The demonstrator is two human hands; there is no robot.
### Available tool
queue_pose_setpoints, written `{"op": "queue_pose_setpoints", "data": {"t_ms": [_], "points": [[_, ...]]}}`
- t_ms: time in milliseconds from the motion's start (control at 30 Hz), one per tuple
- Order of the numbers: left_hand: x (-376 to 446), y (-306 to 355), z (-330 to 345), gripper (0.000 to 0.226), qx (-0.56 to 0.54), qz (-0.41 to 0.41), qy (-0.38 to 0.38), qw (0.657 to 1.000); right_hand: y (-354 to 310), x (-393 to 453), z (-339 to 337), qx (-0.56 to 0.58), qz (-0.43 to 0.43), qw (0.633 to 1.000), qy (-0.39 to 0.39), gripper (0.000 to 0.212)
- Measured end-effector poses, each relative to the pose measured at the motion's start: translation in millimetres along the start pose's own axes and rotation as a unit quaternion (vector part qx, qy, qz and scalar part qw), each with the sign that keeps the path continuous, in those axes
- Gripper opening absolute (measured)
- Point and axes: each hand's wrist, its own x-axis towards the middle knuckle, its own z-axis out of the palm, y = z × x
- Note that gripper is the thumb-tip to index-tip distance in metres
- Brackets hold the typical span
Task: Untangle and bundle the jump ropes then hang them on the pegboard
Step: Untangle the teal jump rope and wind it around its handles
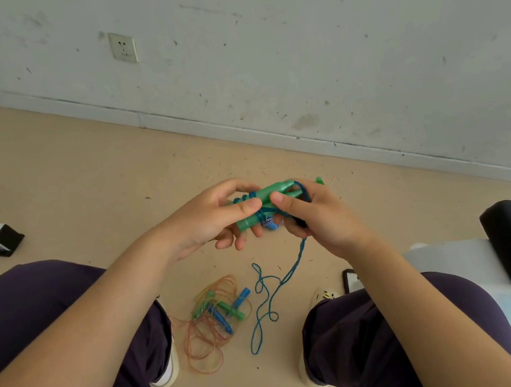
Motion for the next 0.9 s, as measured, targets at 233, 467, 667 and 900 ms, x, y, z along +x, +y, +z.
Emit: {"op": "queue_pose_setpoints", "data": {"t_ms": [233,467,667,900], "points": [[-3,1,7,0.022,-0.017,0.037,-0.009,0.999,0,1,-1,0.039,0.012,0.999,-0.019,0.046],[0,3,10,0.016,-0.072,0.046,0.104,0.991,6,3,12,0.019,0.024,1.0,0.002,0.014],[0,4,8,0.008,-0.062,0.063,0.182,0.979,7,4,18,-0.109,0.009,0.993,0.032,0.028],[2,3,10,0.019,-0.01,0.059,0.227,0.972,6,5,22,-0.158,0.009,0.986,0.053,0.03]]}}
